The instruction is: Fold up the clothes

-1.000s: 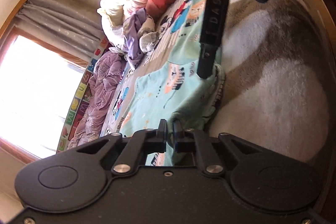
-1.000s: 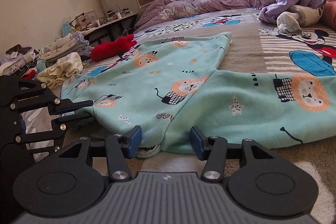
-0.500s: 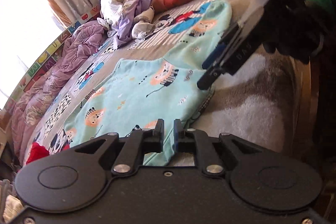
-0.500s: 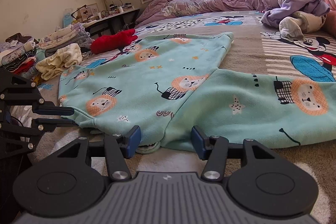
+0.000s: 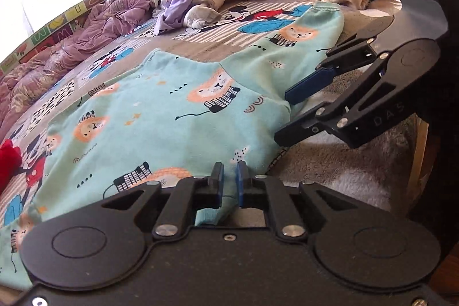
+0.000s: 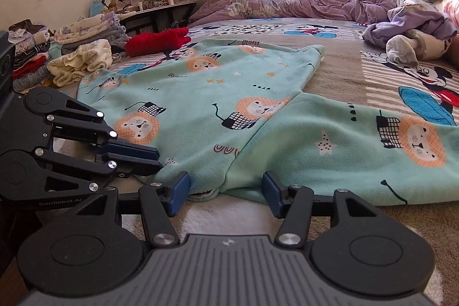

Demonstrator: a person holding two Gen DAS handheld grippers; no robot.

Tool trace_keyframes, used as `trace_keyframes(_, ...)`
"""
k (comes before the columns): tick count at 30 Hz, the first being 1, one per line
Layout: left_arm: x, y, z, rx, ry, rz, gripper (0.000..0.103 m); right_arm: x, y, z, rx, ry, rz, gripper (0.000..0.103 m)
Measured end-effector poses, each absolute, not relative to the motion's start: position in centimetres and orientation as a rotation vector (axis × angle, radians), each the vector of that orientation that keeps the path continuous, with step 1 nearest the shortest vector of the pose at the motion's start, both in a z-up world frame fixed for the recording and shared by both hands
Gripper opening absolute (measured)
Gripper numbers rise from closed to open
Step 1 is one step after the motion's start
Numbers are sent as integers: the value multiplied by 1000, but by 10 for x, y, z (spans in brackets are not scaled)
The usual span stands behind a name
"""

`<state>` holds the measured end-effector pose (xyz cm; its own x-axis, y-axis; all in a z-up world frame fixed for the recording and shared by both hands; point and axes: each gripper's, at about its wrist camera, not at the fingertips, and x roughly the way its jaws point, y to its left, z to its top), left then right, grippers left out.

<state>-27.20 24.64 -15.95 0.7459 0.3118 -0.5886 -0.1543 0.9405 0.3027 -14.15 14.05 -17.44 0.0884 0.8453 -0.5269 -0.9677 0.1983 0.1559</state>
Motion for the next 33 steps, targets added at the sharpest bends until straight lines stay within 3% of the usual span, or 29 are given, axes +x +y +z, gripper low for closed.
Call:
trace_keyframes(4, -271, 243, -150, 185, 575, 287, 7, -134, 127, -168, -182, 586, 1368, 59)
trace_keyframes(9, -262, 237, -189, 205, 601, 270, 6, -96, 100, -167, 19, 642, 1251, 59)
trace_keyframes(13, -259, 242, -169, 147, 638, 269, 7, -73, 86, -173, 118, 674, 1151, 59)
trace_keyframes(18, -262, 237, -142, 109, 550, 259, 7, -71, 89, -175, 120, 659, 1164, 60)
trace_keyframes(22, -241, 228, -138, 130, 516, 264, 7, -76, 92, -170, 92, 609, 1148, 60)
trace_keyframes(26, -213, 228, -140, 104, 509, 287, 7, -56, 71, -168, 236, 611, 1064, 60)
trace_keyframes(30, -197, 232, -158, 44, 622, 266, 8, -40, 61, -175, 271, 623, 968, 60)
trace_keyframes(33, -213, 221, -150, 72, 544, 257, 10, -29, 55, -180, 293, 611, 898, 60)
